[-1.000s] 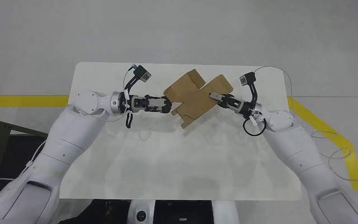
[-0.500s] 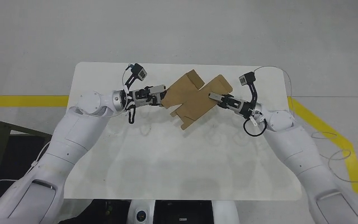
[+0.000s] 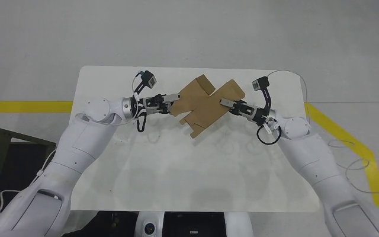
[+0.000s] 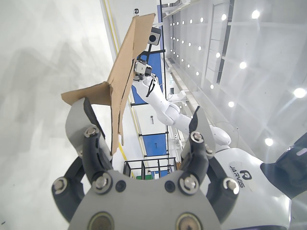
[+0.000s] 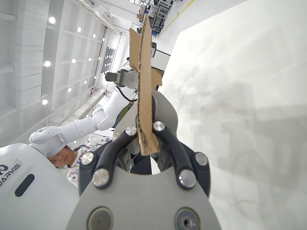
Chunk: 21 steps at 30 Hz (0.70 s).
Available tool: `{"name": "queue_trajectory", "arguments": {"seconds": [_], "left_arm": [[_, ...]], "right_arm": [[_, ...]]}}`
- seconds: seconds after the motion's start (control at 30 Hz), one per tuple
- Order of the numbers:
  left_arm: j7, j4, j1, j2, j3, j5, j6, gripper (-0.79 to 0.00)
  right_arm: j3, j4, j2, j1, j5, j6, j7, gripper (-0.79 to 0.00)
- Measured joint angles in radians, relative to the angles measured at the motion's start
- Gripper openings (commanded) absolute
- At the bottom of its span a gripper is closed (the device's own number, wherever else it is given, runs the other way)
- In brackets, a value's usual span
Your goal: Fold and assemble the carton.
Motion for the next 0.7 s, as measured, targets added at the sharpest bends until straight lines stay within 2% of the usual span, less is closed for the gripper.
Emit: {"name": "queue_trajectory", "arguments": {"seconds": [0.03, 0.23, 0.5, 0.7], "left_arm": [[0.003, 0.0, 0.001, -0.001, -0.001, 0.003, 0.001, -0.4], [0.004, 0.004, 0.008, -0.009, -0.007, 0.001, 0.013, -0.52], [0.009, 0.024, 0.011, -0.016, -0.013, 0.038, 0.04, -0.545], [0.003, 0.025, 0.017, -0.019, -0.021, 0.06, 0.048, -0.493]], "right_arm": [[0.001, 0.0, -0.001, -0.001, -0.001, 0.0, 0.001, -0.785], [0.012, 0.0, -0.006, -0.005, -0.004, -0.003, 0.006, -0.785], [0.025, -0.003, -0.012, -0.013, -0.012, -0.001, 0.016, -0.785], [0.036, 0.002, -0.015, -0.016, -0.024, 0.002, 0.019, -0.785]]}}
